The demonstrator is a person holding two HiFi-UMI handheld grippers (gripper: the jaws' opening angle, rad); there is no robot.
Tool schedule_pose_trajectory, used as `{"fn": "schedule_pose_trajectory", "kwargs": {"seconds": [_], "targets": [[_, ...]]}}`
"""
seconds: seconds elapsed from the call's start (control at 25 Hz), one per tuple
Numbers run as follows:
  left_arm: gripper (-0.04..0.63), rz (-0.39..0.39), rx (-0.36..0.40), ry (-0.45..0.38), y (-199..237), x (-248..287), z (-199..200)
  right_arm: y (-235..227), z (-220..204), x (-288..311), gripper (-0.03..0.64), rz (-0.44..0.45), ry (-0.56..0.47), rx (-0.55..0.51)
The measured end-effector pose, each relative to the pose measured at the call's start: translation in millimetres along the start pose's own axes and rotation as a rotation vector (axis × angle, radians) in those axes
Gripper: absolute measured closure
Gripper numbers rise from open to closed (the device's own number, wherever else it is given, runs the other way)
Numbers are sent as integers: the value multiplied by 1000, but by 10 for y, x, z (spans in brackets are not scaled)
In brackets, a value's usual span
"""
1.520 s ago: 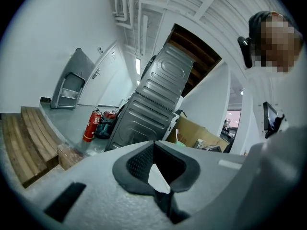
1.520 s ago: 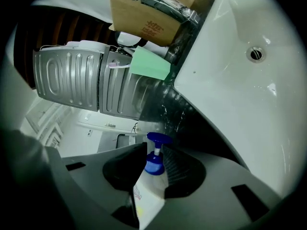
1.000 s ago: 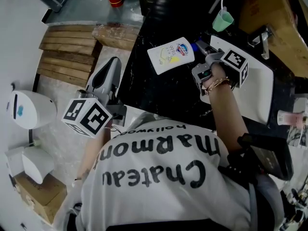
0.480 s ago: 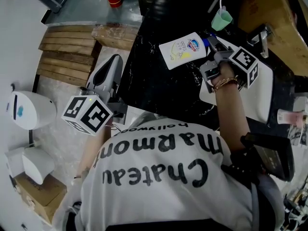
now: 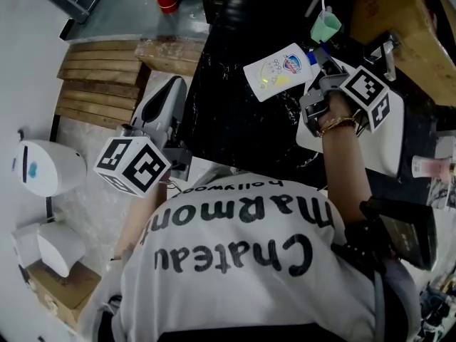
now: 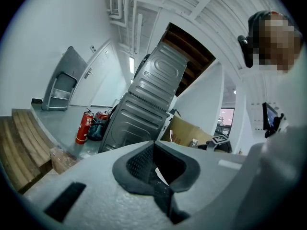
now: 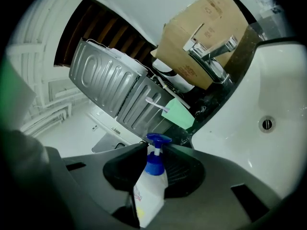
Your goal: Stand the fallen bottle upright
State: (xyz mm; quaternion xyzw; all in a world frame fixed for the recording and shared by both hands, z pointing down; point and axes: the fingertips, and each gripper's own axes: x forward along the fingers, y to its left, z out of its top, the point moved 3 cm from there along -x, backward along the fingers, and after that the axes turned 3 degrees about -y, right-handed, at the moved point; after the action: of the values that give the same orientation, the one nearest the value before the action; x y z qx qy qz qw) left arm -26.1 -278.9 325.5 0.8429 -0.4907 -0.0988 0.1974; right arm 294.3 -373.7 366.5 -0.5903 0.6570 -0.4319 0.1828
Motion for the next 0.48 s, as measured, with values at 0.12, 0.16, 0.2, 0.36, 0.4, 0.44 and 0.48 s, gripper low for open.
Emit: {"fn": "schedule_pose_trajectory", "kwargs": {"seconds": [0.12, 0.16, 0.2, 0.36, 0.4, 0.44, 0.48], "targets": [[580, -28, -8, 11, 24, 25, 24, 81, 34, -64, 515, -9, -30, -45], [580, -40, -10, 13, 39, 28, 38, 114, 35, -86, 515, -12, -40, -59], [580, -50, -10, 14, 57, 27, 55, 145, 30, -105, 515, -15, -49, -72], [580, -81, -6, 11, 109, 43, 121, 213, 6, -179, 515, -27, -85, -129], [580, -90, -1, 11, 101, 58, 132, 217, 10, -196, 515, -31, -93, -146], [580, -98, 4, 12, 92, 72, 141, 220, 15, -212, 515, -35, -101, -163], [580, -105, 8, 13, 88, 78, 151, 230, 17, -228, 515, -39, -109, -180]]}}
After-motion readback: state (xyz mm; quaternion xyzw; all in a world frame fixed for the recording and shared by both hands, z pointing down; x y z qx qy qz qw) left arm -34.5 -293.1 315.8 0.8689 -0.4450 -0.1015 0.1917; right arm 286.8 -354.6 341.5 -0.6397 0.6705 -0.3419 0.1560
